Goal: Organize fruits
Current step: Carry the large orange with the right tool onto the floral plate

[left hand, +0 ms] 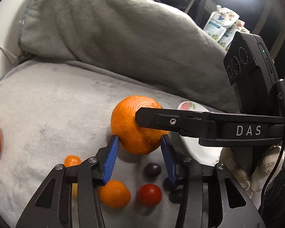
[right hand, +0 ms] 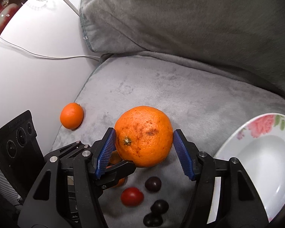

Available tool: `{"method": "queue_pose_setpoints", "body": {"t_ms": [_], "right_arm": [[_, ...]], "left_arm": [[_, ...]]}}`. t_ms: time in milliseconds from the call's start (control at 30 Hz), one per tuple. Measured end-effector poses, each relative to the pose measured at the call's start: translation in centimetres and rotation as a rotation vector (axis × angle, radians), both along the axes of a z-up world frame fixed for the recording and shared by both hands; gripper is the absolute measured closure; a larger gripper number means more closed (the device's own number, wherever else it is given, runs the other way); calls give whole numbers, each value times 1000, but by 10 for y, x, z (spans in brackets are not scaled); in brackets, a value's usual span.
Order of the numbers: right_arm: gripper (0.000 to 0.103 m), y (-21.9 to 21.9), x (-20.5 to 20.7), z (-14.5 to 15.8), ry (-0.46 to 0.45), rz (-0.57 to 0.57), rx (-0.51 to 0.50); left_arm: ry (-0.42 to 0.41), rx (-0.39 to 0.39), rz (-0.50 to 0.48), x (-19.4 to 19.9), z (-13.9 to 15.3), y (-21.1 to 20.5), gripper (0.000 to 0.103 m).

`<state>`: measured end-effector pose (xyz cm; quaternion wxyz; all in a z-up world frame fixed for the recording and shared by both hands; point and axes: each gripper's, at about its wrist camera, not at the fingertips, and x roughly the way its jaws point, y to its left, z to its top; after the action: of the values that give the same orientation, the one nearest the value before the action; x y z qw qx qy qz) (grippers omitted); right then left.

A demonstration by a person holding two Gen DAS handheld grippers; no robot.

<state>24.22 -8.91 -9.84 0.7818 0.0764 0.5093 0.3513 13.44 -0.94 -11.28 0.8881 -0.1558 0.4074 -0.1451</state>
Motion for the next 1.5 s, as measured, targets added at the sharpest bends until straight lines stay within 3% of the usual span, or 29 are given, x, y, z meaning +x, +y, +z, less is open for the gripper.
{"method": "queue_pose_setpoints", "body": {"t_ms": [333, 867, 1167, 1500], "right_arm": [[38, -50, -25, 19, -52, -58, -16], [38, -119, -43, 7, -30, -150, -32], [38, -135, -45, -1, -10, -180, -23], [38, -149, -53, 29, -123, -250, -39]], "left_arm": [[-41, -2, -80, -15, 13, -42, 59], [-15, 11, -192, -20, 8, -92, 59], [-33, 32, -223, -23, 12, -100, 65], [-60, 45, -211, -37, 21, -89, 65]]}}
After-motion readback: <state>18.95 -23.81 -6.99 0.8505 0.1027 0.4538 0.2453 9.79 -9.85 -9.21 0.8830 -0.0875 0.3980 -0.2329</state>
